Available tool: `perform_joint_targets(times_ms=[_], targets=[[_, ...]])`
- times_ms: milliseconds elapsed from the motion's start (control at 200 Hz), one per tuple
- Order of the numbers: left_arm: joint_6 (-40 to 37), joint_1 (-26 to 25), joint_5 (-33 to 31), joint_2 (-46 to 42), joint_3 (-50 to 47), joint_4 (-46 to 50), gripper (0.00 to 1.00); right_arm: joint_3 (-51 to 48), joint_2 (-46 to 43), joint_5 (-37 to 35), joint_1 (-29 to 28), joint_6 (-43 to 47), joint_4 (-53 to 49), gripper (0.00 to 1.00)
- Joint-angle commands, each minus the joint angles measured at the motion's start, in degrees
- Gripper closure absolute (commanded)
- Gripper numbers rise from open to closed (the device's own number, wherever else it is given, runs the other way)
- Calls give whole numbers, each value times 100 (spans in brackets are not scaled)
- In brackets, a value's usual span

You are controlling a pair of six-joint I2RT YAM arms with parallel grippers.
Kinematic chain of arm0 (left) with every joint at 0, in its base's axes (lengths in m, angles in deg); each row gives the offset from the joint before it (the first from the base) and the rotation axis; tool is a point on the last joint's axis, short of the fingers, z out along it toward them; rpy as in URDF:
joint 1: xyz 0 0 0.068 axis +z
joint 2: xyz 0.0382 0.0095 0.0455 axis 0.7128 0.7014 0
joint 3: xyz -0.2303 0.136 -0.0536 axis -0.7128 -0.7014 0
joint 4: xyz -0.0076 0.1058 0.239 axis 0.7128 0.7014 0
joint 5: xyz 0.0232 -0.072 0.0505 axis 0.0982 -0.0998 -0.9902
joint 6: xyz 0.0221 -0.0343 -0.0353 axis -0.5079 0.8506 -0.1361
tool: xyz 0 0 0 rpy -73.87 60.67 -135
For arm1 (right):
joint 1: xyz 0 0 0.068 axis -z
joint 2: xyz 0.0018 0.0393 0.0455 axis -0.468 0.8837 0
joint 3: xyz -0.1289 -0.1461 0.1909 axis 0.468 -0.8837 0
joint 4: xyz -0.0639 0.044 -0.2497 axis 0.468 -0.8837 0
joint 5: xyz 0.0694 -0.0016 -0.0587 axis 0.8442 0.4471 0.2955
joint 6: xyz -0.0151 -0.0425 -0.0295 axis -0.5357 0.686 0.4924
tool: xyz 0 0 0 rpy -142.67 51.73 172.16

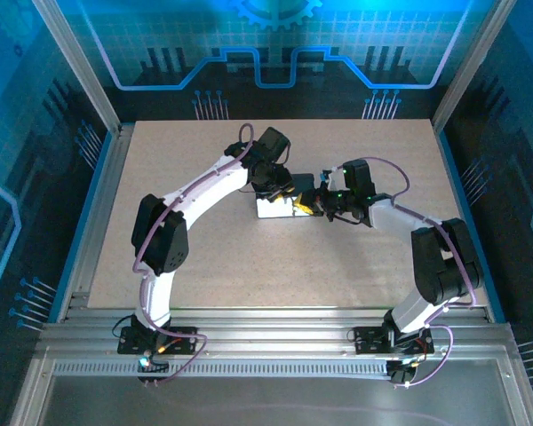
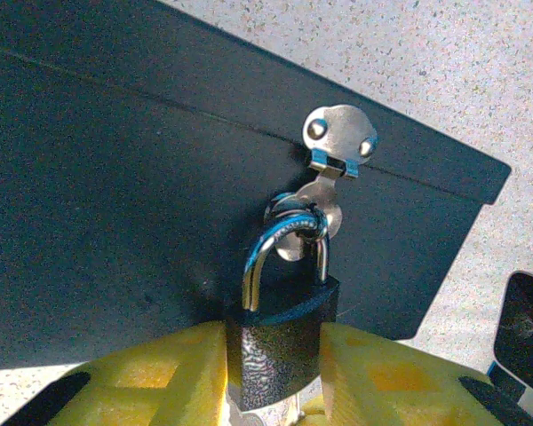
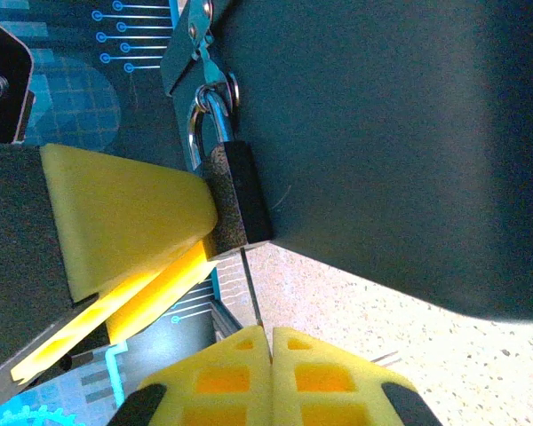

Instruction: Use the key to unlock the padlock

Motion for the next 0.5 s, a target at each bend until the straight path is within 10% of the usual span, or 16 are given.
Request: perform_joint_targets(times_ms=[0,495], targets=[[46,27,97,34,-231,276,67,154,140,-245,-37,139,-156,100],[77,15,205,-26,-395,184,70,368,263,-358,-130,-77,202,100]])
